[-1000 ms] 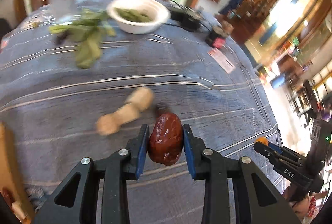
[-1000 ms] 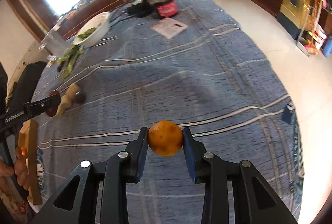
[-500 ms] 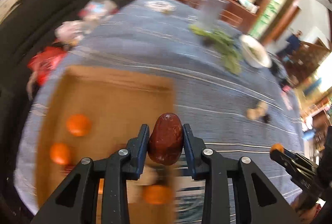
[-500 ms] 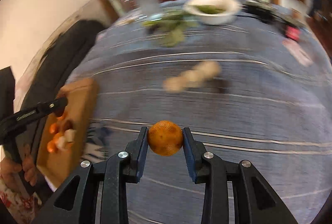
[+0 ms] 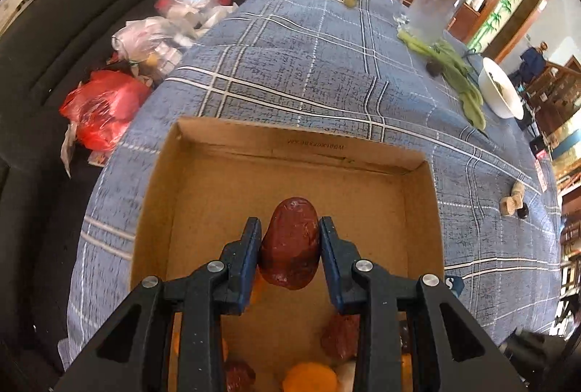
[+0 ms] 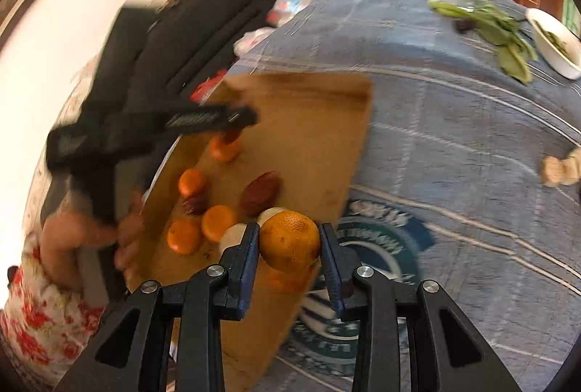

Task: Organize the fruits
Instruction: 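Carry the jujube and tangerine into the tray and open both tools, then move both open tools back toward the pale chunks and dark plum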

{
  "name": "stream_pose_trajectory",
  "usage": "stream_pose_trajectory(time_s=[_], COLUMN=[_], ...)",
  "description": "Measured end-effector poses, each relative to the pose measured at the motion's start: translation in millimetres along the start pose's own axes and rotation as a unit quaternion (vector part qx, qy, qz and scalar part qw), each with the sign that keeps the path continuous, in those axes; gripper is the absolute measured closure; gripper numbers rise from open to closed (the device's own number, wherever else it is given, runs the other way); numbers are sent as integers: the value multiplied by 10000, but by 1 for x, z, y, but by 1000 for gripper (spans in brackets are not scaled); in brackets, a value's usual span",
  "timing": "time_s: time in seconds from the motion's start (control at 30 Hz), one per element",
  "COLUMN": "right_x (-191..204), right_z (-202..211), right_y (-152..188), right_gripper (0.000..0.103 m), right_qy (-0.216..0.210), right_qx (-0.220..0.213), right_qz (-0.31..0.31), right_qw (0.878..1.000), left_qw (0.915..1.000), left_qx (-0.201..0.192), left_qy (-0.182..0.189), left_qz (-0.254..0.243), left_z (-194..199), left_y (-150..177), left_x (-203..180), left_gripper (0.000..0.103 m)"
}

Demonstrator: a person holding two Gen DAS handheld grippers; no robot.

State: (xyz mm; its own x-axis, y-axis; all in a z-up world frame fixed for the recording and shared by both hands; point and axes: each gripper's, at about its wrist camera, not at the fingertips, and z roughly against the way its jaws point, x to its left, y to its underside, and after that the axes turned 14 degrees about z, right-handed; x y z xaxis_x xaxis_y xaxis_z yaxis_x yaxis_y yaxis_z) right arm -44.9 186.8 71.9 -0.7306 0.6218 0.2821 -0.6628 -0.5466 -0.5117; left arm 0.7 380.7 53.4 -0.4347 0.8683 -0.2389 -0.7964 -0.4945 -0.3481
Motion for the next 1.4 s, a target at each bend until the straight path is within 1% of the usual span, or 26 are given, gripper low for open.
stream_pose_trajectory(time_s=[0.1,0.27,0.43,0.47,0.5,0.57,0.63,0.7,0.77,0.8,0.87,0.97,1.13,1.27,1.3,1.37,1.4], right_x=[15,31,45,50,53,59,63,69,71,71,70,65,54,28,29,16,20], right_z=[-11,-30,-43,-46,-47,-52,-55,-56,-56,-60,-59,-51,-38,-26,-23,-15,-11], right_y=[4,13,19,20,22,24,22,23,23,17,18,19,20,26,30,36,40], right_gripper=[67,66,65,65,65,65,65,64,55,52,46,46,46,45,45,44,44], right_qy=[-168,-333,-325,-307,-297,-287,-274,-247,-243,-256,-266,-286,-266,-205,-182,-113,-85], right_qx=[139,372,528,563,584,619,627,630,601,585,523,455,335,223,204,164,151], right_qz=[93,230,495,592,645,751,836,936,989,991,1004,1012,968,800,766,668,623], right_qw=[9997,9985,9968,9962,9958,9948,9941,9933,9930,9930,9932,9934,9944,9963,9967,9976,9979], left_qw=[9999,9998,9997,9996,9996,9994,9989,9981,9975,9971,9960,9950,9946,9953,9957,9969,9975], left_qx=[71,139,123,105,60,-66,-170,-270,-352,-391,-478,-545,-590,-609,-595,-546,-512], left_qy=[18,23,-66,-98,-134,-206,-286,-380,-445,-480,-570,-655,-684,-634,-600,-489,-433], left_qz=[-71,-111,-216,-224,-245,-281,-339,-401,-428,-446,-495,-529,-507,-414,-371,-271,-226], left_z=[-7,-14,-12,-10,-8,-1,5,11,16,19,24,30,38,47,49,52,53], left_y=[-3,-5,-5,-5,-5,-4,-3,-2,0,0,3,7,17,26,29,34,37], left_x=[0,-1,-4,-5,-5,-8,-10,-13,-15,-16,-20,-27,-37,-48,-51,-56,-60], left_gripper=[72,72,71,68,63,58,56,51,47,46,46,45,45,45,45,44,44])
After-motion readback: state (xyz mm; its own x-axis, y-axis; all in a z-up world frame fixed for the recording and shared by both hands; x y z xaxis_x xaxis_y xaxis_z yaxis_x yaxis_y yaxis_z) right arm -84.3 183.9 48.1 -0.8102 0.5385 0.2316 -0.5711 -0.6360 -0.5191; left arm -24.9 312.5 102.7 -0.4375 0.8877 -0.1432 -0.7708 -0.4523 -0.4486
